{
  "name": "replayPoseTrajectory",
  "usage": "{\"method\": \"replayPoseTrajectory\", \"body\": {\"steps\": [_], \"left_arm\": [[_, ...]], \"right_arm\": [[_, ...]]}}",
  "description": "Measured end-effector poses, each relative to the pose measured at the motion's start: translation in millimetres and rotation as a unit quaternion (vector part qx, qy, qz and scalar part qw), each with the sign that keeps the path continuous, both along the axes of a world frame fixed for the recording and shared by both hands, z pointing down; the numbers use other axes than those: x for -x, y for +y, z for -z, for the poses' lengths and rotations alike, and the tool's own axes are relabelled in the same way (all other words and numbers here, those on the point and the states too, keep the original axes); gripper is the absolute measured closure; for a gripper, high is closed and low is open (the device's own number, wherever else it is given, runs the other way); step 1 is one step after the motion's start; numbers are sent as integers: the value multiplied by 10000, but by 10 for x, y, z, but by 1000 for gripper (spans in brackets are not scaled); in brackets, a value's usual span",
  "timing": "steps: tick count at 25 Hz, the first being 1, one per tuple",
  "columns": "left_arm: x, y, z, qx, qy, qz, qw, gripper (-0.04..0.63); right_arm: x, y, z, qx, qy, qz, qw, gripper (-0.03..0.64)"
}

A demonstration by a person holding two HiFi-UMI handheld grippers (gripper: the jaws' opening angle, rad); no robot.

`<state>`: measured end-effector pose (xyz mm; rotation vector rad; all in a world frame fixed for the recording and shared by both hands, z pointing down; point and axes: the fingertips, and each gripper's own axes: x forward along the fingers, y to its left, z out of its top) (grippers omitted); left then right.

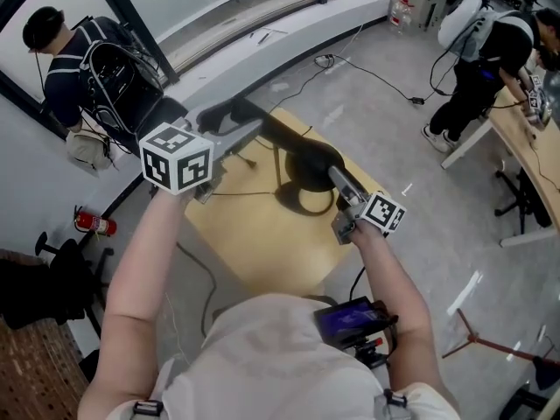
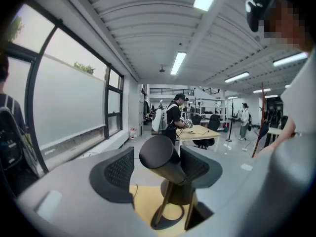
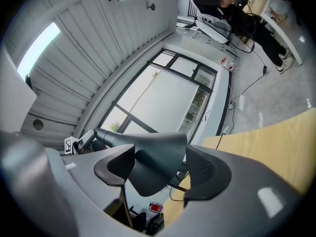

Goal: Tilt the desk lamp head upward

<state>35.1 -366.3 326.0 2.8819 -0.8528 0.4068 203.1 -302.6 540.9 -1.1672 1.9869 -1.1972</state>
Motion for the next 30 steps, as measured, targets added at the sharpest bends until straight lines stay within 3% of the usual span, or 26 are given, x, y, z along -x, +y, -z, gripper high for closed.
{"method": "replayPoseTrajectory", "body": {"steps": [5, 9, 14, 18, 22, 30], "left_arm": [[-18, 0, -3, 177, 203, -293, 9992, 331], [-39, 9, 7, 25, 14, -542, 9985, 331], [12, 13, -14, 120, -78, -704, 9974, 335], [189, -41, -37, 197, 25, -659, 9976, 335], [183, -69, 35, 265, 243, -585, 9976, 336], [12, -32, -19, 443, 260, -692, 9963, 336]], "right_arm": [[-10, -60, 29, -236, -129, 34, 9996, 308], [-29, -23, -15, 45, -135, -9, 9999, 308], [14, -27, 62, -163, 133, 54, 9998, 307], [64, -43, -25, 372, 214, -119, 9990, 307], [-37, -129, 250, -152, 506, -37, 9986, 307], [-377, -93, 476, -126, 694, -260, 9972, 310]]}}
